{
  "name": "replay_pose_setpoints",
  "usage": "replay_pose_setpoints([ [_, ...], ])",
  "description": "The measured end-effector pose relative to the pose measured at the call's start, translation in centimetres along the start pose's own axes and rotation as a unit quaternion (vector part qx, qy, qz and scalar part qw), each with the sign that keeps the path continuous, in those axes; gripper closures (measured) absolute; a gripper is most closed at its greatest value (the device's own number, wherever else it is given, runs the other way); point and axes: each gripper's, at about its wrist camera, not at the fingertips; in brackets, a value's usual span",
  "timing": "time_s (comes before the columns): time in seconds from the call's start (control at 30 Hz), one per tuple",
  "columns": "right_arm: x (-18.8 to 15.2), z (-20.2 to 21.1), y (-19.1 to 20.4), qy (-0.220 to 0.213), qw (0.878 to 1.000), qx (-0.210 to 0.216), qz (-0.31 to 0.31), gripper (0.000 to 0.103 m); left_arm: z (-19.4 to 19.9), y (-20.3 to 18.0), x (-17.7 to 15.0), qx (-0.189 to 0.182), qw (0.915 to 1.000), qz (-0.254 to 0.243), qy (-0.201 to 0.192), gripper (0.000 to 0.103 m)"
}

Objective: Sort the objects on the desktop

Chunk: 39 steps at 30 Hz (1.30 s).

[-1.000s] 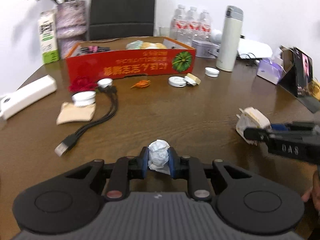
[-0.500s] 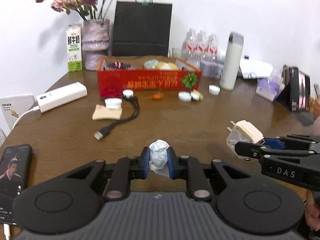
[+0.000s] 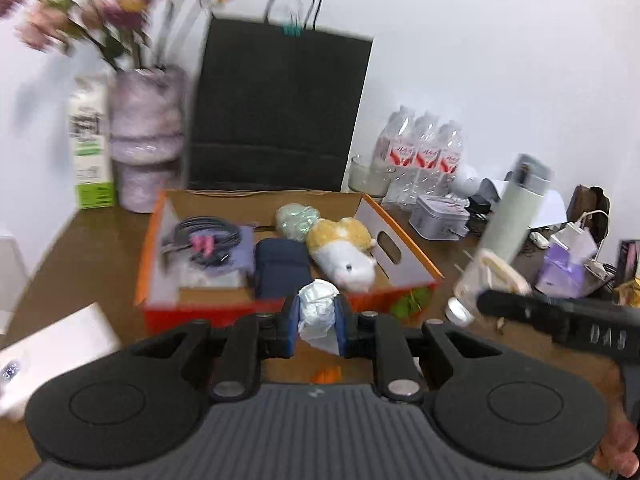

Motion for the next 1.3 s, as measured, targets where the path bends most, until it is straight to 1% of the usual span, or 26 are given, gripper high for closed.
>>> replay_pose_setpoints([
  [0.1, 2.6, -6.6, -1.9, 0.039, 0.997, -0.058, 0.021, 0.073, -6.4, -0.4, 1.6, -0.001, 0.9989, 0.017, 0.044, 0.084],
  [0.13, 3.2, -8.7, -2.3, 0.057, 0.996, -0.069, 0.027, 0.073, -8.2, -0.6, 1.7, 0.0, 0.9983, 0.017, 0.057, 0.084],
  [0.17, 3.6, -11.1, -2.8, 0.078, 0.994, -0.077, 0.03, 0.073, -10.3, -1.2, 1.8, 0.007, 0.9975, 0.002, 0.07, 0.084],
  [0.23, 3.8, -14.3, -3.5, 0.105, 0.991, -0.081, 0.031, 0.073, -13.3, -1.6, 1.8, 0.04, 0.9966, -0.016, 0.07, 0.083],
  [0.27, 3.6, -15.7, -3.8, 0.117, 0.989, -0.084, 0.036, 0.073, -15.0, -1.7, 1.9, 0.056, 0.9952, -0.021, 0.078, 0.082],
  [0.33, 3.3, -17.5, -3.9, 0.133, 0.985, -0.098, 0.051, 0.072, -17.4, -1.2, 2.3, 0.07, 0.993, -0.01, 0.095, 0.079],
  [0.37, 3.3, -18.3, -4.0, 0.141, 0.983, -0.105, 0.059, 0.072, -18.0, -1.0, 2.5, 0.066, 0.9932, -0.002, 0.096, 0.072],
  [0.4, 3.3, -18.5, -4.2, 0.138, 0.983, -0.106, 0.062, 0.072, -18.3, -0.9, 2.7, 0.059, 0.9936, 0.005, 0.096, 0.063],
  [0.43, 3.4, -18.7, -4.4, 0.133, 0.984, -0.101, 0.061, 0.069, -18.3, -0.9, 2.9, 0.051, 0.994, 0.01, 0.097, 0.056],
  [0.47, 3.5, -18.5, -4.9, 0.126, 0.987, -0.089, 0.054, 0.067, -18.2, -0.9, 3.1, 0.043, 0.994, 0.012, 0.1, 0.047],
  [0.57, 4.1, -16.8, -5.6, 0.102, 0.992, -0.073, 0.032, 0.066, -16.6, -1.2, 3.4, 0.04, 0.9945, 0.004, 0.097, 0.046],
  [0.63, 4.3, -15.3, -5.7, 0.091, 0.993, -0.068, 0.022, 0.065, -14.5, -1.4, 3.6, 0.041, 0.9956, 0.004, 0.084, 0.041],
  [0.7, 4.0, -13.2, -5.3, 0.077, 0.995, -0.06, 0.019, 0.061, -11.5, -1.5, 3.3, 0.043, 0.9973, 0.014, 0.058, 0.028],
  [0.73, 3.7, -12.1, -5.1, 0.071, 0.996, -0.058, 0.017, 0.055, -9.9, -1.6, 2.7, 0.043, 0.998, 0.015, 0.044, 0.025],
  [0.77, 3.1, -10.8, -4.7, 0.065, 0.996, -0.055, 0.016, 0.046, -8.2, -1.7, 1.8, 0.043, 0.9985, 0.013, 0.032, 0.017],
  [0.8, 2.2, -9.6, -4.2, 0.061, 0.997, -0.051, 0.019, 0.042, -6.7, -1.8, 0.7, 0.045, 0.9987, 0.012, 0.021, 0.01],
  [0.87, -0.3, -7.5, -2.8, 0.062, 0.996, -0.05, 0.032, 0.035, -3.8, -1.6, -2.3, 0.053, 0.9985, 0.012, 0.006, 0.008],
  [0.97, -4.1, -5.3, -0.4, 0.084, 0.994, -0.054, 0.054, 0.034, -0.6, -1.2, -7.3, 0.071, 0.9974, 0.006, 0.006, 0.007],
  [1.03, -6.7, -3.6, 1.4, 0.101, 0.99, -0.064, 0.069, 0.033, 1.1, -0.8, -10.4, 0.091, 0.9959, 0.002, 0.003, 0.006],
  [1.1, -9.4, -1.2, 3.4, 0.104, 0.989, -0.064, 0.087, 0.024, 3.2, 0.2, -13.5, 0.098, 0.9952, -0.006, -0.002, 0.001],
  [1.13, -10.7, 0.0, 4.2, 0.102, 0.989, -0.064, 0.088, 0.017, 4.2, 0.9, -14.9, 0.108, 0.9941, -0.002, -0.006, 0.001],
  [1.17, -11.9, 1.1, 4.8, 0.098, 0.989, -0.062, 0.086, 0.017, 5.3, 1.5, -16.3, 0.119, 0.9928, 0.005, -0.007, 0.001],
  [1.2, -13.2, 2.3, 5.4, 0.095, 0.99, -0.053, 0.085, 0.017, 6.3, 2.0, -17.6, 0.118, 0.993, 0.003, -0.009, 0.001],
  [1.23, -14.2, 3.1, 5.7, 0.096, 0.991, -0.047, 0.079, 0.017, 7.0, 2.4, -18.5, 0.118, 0.9929, -0.002, -0.01, 0.0],
  [1.3, -16.0, 4.1, 6.4, 0.104, 0.992, -0.034, 0.068, 0.017, 7.9, 2.4, -20.2, 0.132, 0.9908, -0.023, -0.019, 0.0],
])
Point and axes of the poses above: each gripper's, at about its wrist camera, not at the fingertips, and z roughly against the way its jaws point, y to its left, x to its top, and after that the axes turned 15 degrees about z, right-handed
